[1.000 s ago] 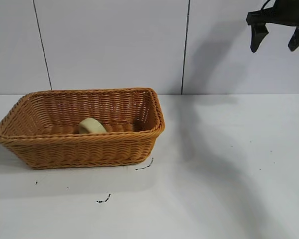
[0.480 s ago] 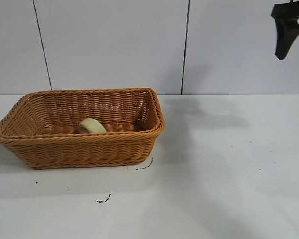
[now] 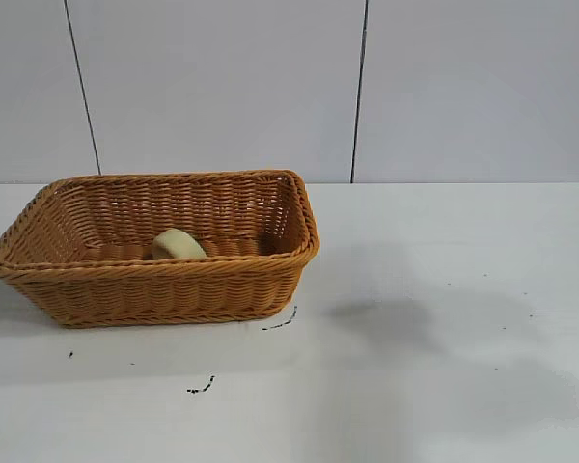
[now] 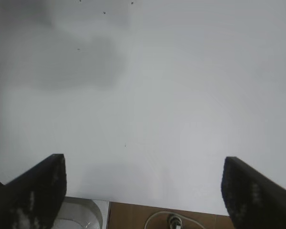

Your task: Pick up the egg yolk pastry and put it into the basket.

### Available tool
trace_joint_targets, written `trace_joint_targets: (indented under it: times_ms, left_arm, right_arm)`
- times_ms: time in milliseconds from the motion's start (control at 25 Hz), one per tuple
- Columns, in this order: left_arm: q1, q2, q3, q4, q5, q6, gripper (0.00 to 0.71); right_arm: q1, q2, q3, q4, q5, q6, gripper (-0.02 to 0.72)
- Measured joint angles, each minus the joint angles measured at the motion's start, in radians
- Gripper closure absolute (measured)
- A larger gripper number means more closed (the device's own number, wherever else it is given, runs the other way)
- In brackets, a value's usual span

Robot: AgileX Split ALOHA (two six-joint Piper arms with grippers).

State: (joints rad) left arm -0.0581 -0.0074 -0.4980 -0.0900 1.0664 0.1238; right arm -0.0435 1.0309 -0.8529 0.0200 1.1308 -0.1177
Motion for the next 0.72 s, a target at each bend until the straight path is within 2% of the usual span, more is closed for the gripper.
trace_joint_targets:
  times_ms: [200,360,720]
  left_arm:
    - [0.0,0.0,0.0,0.0,0.0,0.0,0.015]
    - [0.0,0.0,0.0,0.0,0.0,0.0,0.015]
    - [0.0,0.0,0.0,0.0,0.0,0.0,0.015]
  right_arm:
    - [0.0,-0.324,0.216,0.011,-0.081,-0.001,0.092]
    - [0.0,-0.588,0.333,0.022,-0.1,-0.001,0.092]
    - [0.0,-0.939,0.346,0.045,-0.102,-0.002,0.092]
